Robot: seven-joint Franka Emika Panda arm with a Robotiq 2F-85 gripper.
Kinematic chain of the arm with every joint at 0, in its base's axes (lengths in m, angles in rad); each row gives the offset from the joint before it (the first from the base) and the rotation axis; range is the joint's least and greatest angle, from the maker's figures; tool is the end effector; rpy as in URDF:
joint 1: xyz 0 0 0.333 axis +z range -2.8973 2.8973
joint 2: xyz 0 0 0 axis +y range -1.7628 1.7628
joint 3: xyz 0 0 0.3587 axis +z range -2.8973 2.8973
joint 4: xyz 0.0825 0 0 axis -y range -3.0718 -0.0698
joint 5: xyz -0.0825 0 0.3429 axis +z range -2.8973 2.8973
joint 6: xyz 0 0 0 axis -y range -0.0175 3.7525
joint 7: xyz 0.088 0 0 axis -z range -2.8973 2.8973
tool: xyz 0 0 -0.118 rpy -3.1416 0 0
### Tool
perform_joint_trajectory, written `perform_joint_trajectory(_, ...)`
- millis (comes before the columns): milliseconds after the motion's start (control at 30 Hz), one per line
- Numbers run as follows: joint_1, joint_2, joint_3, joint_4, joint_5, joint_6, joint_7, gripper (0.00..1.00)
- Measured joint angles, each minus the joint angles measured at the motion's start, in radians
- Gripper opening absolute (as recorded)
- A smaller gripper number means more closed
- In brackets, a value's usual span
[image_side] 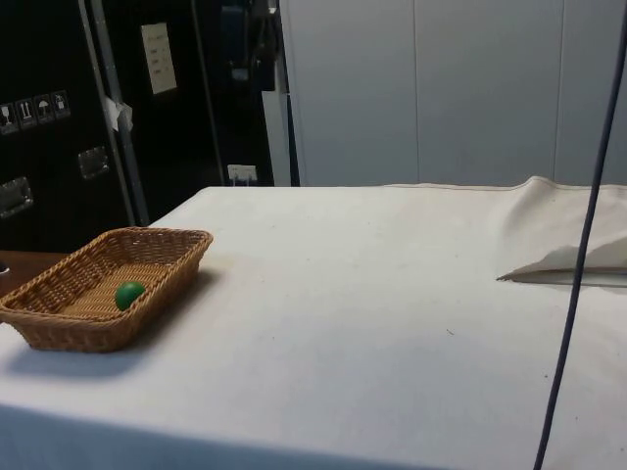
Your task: Pick up the ball and place it into the basket.
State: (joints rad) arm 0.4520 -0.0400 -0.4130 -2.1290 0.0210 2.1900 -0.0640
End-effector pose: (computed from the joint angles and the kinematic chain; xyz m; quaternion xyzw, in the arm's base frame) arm 0.5065 0.0184 0.4863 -0.9976 -0.0455 -0.0490 0.0162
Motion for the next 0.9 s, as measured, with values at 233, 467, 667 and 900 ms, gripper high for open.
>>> perform_joint_trajectory(233,-0.001,-0.025,0.001,-0.054,-0.043,0.013,0.034,1.0)
perform_joint_trajectory(467,-0.001,-0.047,0.003,-0.09,-0.083,0.014,0.071,1.0)
perform_joint_trajectory(667,-0.001,-0.052,0.002,-0.098,-0.108,0.014,0.106,1.0)
perform_joint_trajectory(900,-0.004,-0.05,-0.006,-0.097,-0.134,0.014,0.149,1.0)
